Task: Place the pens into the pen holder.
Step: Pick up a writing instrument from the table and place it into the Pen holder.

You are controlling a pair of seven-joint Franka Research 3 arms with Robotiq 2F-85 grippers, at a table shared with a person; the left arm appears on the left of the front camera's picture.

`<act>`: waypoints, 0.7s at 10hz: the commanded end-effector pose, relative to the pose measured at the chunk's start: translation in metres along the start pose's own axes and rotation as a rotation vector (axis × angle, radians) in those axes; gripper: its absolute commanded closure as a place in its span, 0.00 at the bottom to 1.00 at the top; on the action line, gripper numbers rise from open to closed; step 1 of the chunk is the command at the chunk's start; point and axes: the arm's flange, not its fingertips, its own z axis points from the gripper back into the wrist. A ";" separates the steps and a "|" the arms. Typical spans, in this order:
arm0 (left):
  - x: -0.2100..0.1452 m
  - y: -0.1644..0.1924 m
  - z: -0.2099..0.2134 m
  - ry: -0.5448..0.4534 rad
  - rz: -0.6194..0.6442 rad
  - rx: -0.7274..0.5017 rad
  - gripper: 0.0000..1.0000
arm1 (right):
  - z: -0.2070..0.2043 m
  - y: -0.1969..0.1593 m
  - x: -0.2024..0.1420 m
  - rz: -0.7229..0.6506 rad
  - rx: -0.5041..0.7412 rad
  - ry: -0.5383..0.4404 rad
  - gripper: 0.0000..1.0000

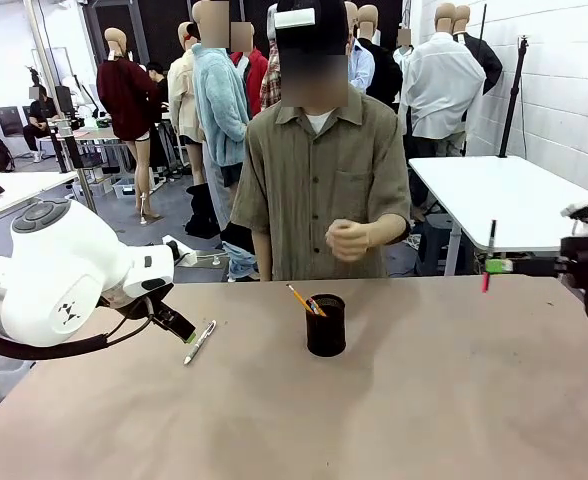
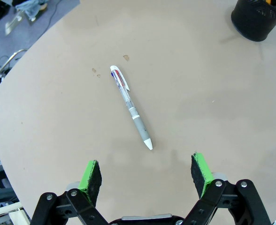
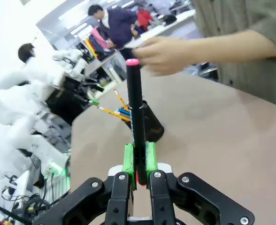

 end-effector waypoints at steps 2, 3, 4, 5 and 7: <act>-0.001 0.002 0.001 -0.002 0.008 -0.002 0.00 | -0.088 0.057 0.033 -0.045 -0.154 0.049 1.00; -0.001 0.002 0.001 -0.002 0.008 -0.002 0.00 | -0.113 0.072 0.044 -0.009 -0.139 0.081 1.00; -0.001 0.002 0.001 -0.002 0.008 -0.002 0.00 | -0.138 0.085 0.050 0.066 -0.090 0.121 1.00; -0.001 0.002 0.001 -0.002 0.008 -0.002 0.00 | -0.162 0.097 0.059 0.138 -0.034 0.172 1.00; -0.001 0.002 0.001 -0.002 0.008 -0.002 0.00 | -0.201 0.103 0.066 0.193 0.016 0.284 1.00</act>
